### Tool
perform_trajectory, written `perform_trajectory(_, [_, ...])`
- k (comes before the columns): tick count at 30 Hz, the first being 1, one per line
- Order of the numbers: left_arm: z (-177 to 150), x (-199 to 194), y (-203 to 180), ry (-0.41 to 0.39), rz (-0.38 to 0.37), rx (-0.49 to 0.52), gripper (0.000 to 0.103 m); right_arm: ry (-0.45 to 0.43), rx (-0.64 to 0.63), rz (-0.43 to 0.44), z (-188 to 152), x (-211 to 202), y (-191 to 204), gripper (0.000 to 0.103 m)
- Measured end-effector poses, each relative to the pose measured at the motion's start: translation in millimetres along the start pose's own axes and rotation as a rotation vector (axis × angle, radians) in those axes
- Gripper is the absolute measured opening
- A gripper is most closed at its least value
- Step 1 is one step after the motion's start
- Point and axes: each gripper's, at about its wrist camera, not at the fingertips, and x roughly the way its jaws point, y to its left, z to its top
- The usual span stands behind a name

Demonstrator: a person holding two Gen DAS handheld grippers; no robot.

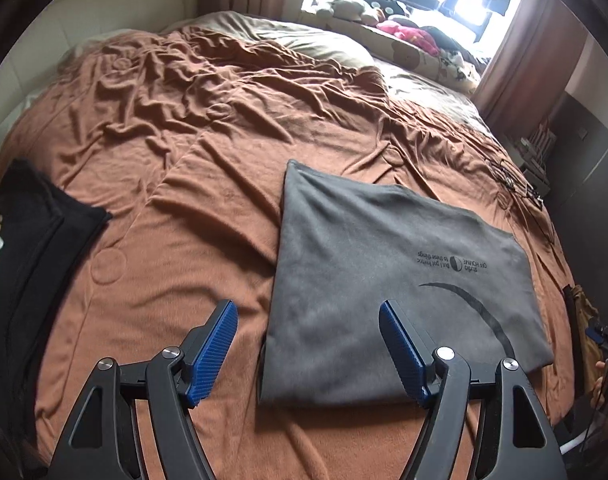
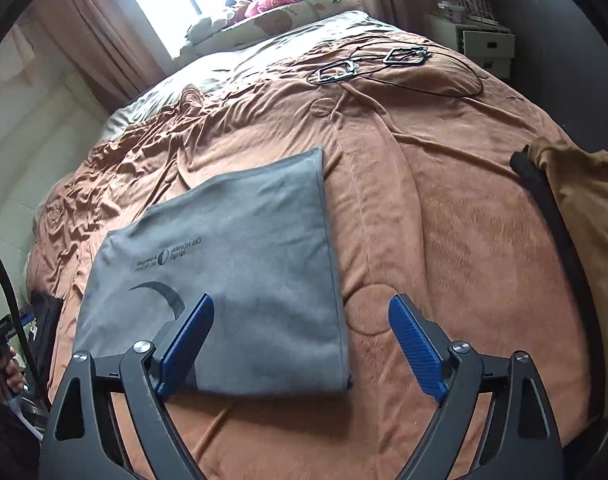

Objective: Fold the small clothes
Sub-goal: 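Roll both grippers and grasp the side edge of the folded shirt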

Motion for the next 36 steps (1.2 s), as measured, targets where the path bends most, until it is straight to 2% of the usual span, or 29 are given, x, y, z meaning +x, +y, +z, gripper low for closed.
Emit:
perform_trajectory(2, [-9.5, -5.7, 4.4, -0.014, -0.008, -0.025, 0.075, -0.011, 0.021, 0.017, -8.6, -5.7, -2.8, 0.093])
perform_trajectory(5, [-27.0, -10.2, 11.8, -0.025, -0.02, -0.062, 0.075, -0.033, 0.046, 0.028, -23.0, -11.5, -7.1, 0.102])
perform_trajectory(10, [-52.5, -5.9, 19.0, -0.013, -0.054, -0.115, 0.075, -0.043, 0.096, 0.043, -50.5, -11.8, -13.8, 0.103])
perform_trajectory(22, [-96.5, 16.2, 31.9, 0.0, -0.132, -0.248, 0.073, -0.02, 0.214, 0.099, -89.5, 9.5, -27.8, 0.103])
perform_trajectory(24, [-101.8, 22.8, 35.4, 0.006, -0.144, -0.274, 0.066, -0.017, 0.23, 0.113, -94.5, 15.3, -30.5, 0.097])
perform_trajectory(27, [-108.2, 36.2, 41.2, 0.031, -0.16, -0.316, 0.058, 0.007, 0.268, 0.126, -100.6, 28.1, -35.6, 0.076])
perform_trajectory(28, [-110.1, 40.5, 43.0, 0.036, -0.163, -0.327, 0.057, 0.012, 0.277, 0.131, -102.2, 32.0, -35.8, 0.072])
perform_trajectory(31, [-114.3, 52.4, 48.4, 0.049, -0.163, -0.359, 0.055, 0.019, 0.293, 0.13, -105.7, 42.0, -36.8, 0.068])
perform_trajectory(34, [-116.9, 65.3, 53.8, 0.069, -0.165, -0.395, 0.048, 0.029, 0.332, 0.149, -106.6, 52.2, -40.7, 0.061])
perform_trajectory(36, [-117.6, 71.2, 55.8, 0.072, -0.17, -0.415, 0.047, 0.036, 0.352, 0.157, -106.3, 58.3, -42.3, 0.06])
